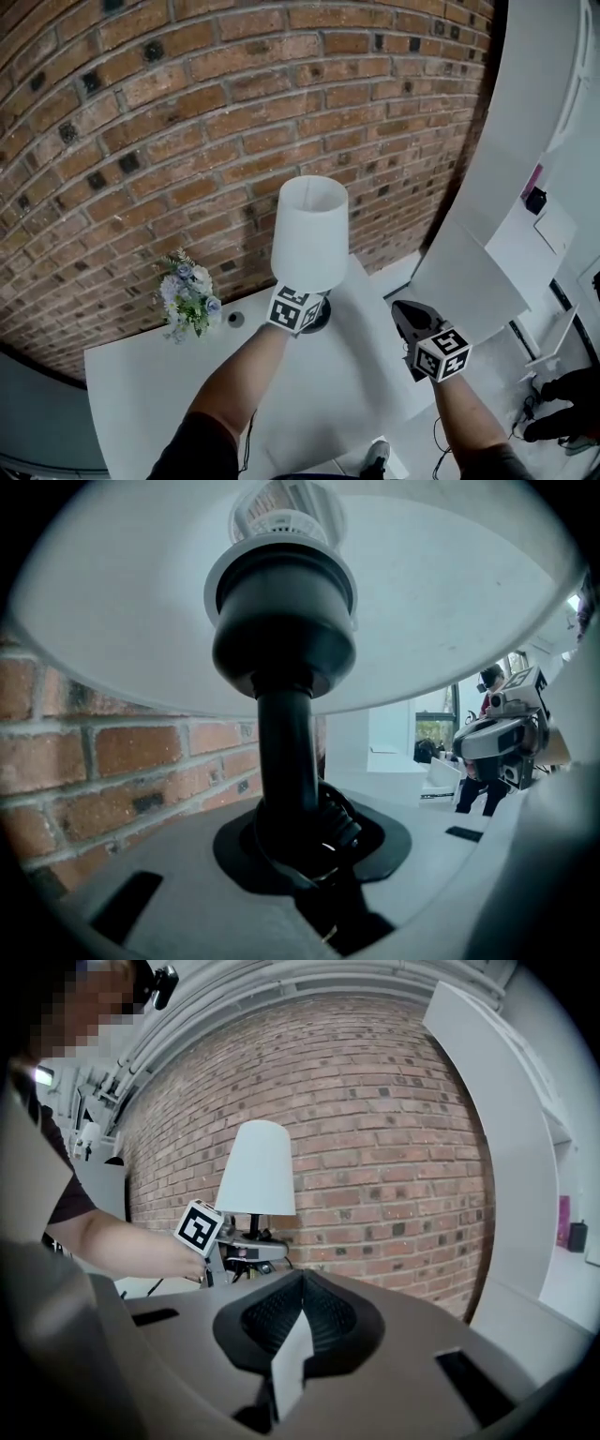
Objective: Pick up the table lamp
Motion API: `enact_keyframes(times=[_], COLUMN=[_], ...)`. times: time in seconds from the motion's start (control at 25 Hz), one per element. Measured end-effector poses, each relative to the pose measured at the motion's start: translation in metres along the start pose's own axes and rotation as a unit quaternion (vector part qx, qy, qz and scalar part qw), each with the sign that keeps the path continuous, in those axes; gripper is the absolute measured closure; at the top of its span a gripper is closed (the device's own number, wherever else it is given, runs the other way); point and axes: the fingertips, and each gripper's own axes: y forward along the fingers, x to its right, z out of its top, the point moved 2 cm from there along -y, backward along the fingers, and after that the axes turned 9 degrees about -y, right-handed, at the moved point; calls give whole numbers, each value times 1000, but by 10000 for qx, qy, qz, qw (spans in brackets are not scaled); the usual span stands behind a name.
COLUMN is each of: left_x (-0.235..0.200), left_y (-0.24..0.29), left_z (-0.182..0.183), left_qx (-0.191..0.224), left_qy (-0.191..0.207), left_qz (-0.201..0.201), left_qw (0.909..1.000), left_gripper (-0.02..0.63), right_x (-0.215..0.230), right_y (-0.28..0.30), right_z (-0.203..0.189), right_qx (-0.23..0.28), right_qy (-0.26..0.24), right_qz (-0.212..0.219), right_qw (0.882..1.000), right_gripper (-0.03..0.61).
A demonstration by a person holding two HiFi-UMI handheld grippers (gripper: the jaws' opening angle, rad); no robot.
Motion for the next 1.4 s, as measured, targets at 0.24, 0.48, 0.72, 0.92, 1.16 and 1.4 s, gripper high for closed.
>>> enact_keyframes(times=[0.24, 0.48, 0.72, 0.92, 1.16, 1.4], left_x=[5, 14, 28, 39, 49, 53], left_y=[-33, -60, -85, -104, -125, -149], left_z=[38, 85, 138, 178, 218, 256], left_qx=[84, 182, 292, 374, 405, 414], left_qy=[16, 49, 174, 194, 111, 44], left_qz=[-9, -68, -132, -187, -178, -40], left_qw=[10000, 9998, 9993, 9989, 9990, 9991], left_gripper=[514, 514, 514, 514, 512, 514], right_x=[1, -4, -6, -4, -3, -2], right_y=[-4, -5, -11, -19, -28, -38], right_z=[37, 74, 118, 158, 198, 237], right_qx=[-70, -160, -133, -91, -49, 53], right_qy=[-246, -404, -485, -573, -626, -617], right_qz=[-142, -122, -124, -178, -176, -191], right_qw=[9996, 9990, 9987, 9982, 9979, 9979], right_gripper=[584, 584, 584, 584, 584, 584])
